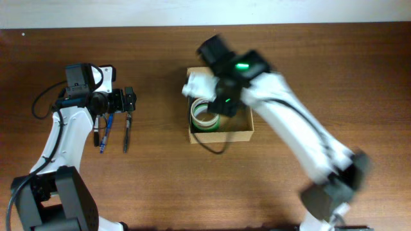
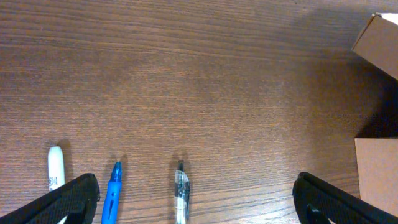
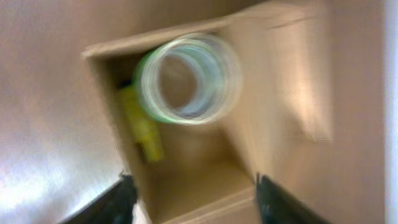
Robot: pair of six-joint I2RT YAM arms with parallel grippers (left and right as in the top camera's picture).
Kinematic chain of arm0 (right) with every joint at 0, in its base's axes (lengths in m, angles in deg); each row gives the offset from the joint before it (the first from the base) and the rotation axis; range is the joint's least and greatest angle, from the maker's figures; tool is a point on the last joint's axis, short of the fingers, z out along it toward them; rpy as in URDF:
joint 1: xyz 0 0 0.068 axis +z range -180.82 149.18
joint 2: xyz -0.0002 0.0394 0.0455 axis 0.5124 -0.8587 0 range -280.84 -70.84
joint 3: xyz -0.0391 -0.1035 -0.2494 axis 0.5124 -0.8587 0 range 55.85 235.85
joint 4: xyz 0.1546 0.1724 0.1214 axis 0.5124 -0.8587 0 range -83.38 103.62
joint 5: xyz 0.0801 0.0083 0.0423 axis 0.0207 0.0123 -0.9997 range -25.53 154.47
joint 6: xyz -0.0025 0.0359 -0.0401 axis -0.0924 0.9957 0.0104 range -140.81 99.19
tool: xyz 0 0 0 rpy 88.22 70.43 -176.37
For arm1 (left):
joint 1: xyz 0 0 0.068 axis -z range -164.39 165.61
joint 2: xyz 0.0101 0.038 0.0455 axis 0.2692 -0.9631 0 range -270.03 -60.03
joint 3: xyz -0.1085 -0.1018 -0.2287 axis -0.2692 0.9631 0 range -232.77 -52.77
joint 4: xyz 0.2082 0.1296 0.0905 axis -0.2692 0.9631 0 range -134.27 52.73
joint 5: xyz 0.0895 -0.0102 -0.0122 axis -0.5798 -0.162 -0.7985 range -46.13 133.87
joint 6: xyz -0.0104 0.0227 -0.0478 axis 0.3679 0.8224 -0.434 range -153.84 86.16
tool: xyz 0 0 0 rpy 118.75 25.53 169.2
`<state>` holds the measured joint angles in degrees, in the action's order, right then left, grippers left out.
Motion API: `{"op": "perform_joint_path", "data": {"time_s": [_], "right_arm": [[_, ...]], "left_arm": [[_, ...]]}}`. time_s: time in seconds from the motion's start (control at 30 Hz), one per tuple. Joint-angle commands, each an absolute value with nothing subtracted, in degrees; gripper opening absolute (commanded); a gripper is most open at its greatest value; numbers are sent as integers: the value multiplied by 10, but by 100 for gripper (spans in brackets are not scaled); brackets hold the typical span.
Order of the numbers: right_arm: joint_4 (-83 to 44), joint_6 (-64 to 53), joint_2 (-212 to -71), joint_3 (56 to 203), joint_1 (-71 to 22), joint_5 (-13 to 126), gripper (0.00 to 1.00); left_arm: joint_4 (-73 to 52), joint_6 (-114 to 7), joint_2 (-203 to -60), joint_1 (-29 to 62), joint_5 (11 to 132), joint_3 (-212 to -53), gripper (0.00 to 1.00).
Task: Pack container
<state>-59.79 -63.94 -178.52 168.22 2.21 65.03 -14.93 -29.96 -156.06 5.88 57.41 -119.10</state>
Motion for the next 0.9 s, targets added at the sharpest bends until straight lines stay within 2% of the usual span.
{"op": "perform_joint_path", "data": {"time_s": [0.0, 0.1, 0.17, 0.3, 0.37, 0.5, 0.63, 0.73, 0.87], "right_arm": [[-556, -503, -1646, 1691, -56, 690, 75], [-508, -344, -1573, 1691, -186, 662, 90], [-500, -275, -1552, 1691, -290, 582, 91], [-510, -209, -1558, 1682, -486, 446, 92], [-512, -196, -1575, 1666, -550, 425, 99], [-531, -192, -1623, 1633, -619, 426, 99], [-558, -192, -1677, 1618, -631, 465, 99], [-592, -192, -1722, 1618, -627, 522, 99], [-612, -192, -1782, 1618, -627, 523, 99]], "left_arm": [[-151, -291, -1563, 58, 580, -1199, 99], [-149, -291, -1563, 58, 585, -1199, 99], [-125, -291, -1563, 59, 587, -1199, 99], [-57, -291, -1564, 59, 587, -1199, 99], [-32, -291, -1563, 59, 587, -1199, 99], [-6, -290, -1562, 58, 586, -1204, 99], [40, -290, -1562, 57, 565, -1246, 99], [110, -290, -1562, 57, 502, -1321, 99], [220, -273, -1562, 57, 424, -1470, 99]]}}
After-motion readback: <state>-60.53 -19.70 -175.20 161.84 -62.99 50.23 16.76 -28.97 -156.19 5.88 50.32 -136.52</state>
